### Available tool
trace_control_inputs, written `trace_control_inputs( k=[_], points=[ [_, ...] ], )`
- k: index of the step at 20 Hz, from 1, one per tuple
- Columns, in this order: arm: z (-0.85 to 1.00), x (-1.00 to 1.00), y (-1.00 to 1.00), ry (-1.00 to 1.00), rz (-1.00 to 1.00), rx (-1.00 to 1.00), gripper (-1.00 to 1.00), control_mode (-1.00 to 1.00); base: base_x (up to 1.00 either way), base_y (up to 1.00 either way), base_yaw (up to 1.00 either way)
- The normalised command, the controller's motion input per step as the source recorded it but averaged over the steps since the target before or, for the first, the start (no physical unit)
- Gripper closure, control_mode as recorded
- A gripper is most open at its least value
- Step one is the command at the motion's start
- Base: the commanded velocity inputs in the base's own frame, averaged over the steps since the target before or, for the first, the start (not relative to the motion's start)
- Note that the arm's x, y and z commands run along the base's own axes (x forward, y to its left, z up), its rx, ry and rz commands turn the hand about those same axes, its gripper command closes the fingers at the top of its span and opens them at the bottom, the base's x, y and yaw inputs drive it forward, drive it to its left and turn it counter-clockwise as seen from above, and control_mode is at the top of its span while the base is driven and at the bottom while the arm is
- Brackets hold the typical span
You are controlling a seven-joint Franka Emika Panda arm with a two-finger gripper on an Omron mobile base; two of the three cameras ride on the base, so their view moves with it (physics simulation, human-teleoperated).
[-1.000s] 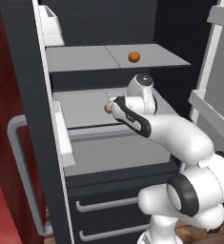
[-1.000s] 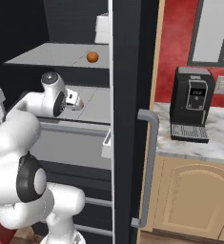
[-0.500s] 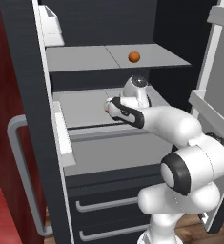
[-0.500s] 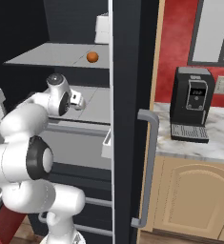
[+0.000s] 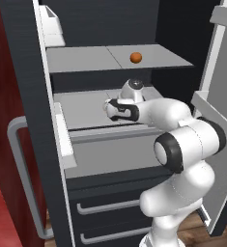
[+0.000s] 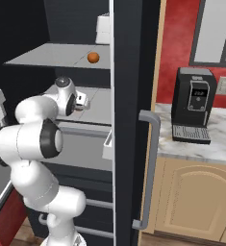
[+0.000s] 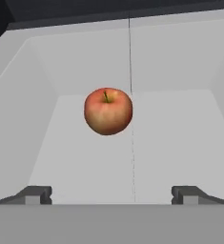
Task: Pick the tangerine and apple from the fridge and place them inside the tupperware on the counter.
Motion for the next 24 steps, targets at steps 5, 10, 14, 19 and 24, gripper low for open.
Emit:
trace_control_inputs(
  k=[5,10,14,19,24],
  points=[
    [-0.18,0.5,0.1,0.0,0.0,0.0,-1.0,-1.0,0.0,0.0,0.0],
    [-0.2,0.48,0.13,0.0,0.0,0.0,-1.0,-1.0,0.0,0.0,0.0],
    [-0.19,0.48,0.11,0.0,0.0,0.0,-1.0,-1.0,0.0,0.0,0.0],
    [-0.2,0.46,0.12,0.0,0.0,0.0,-1.0,-1.0,0.0,0.0,0.0],
    [-0.24,0.19,0.02,0.0,-0.04,0.0,-1.0,-1.0,0.0,0.0,0.0]
  ],
)
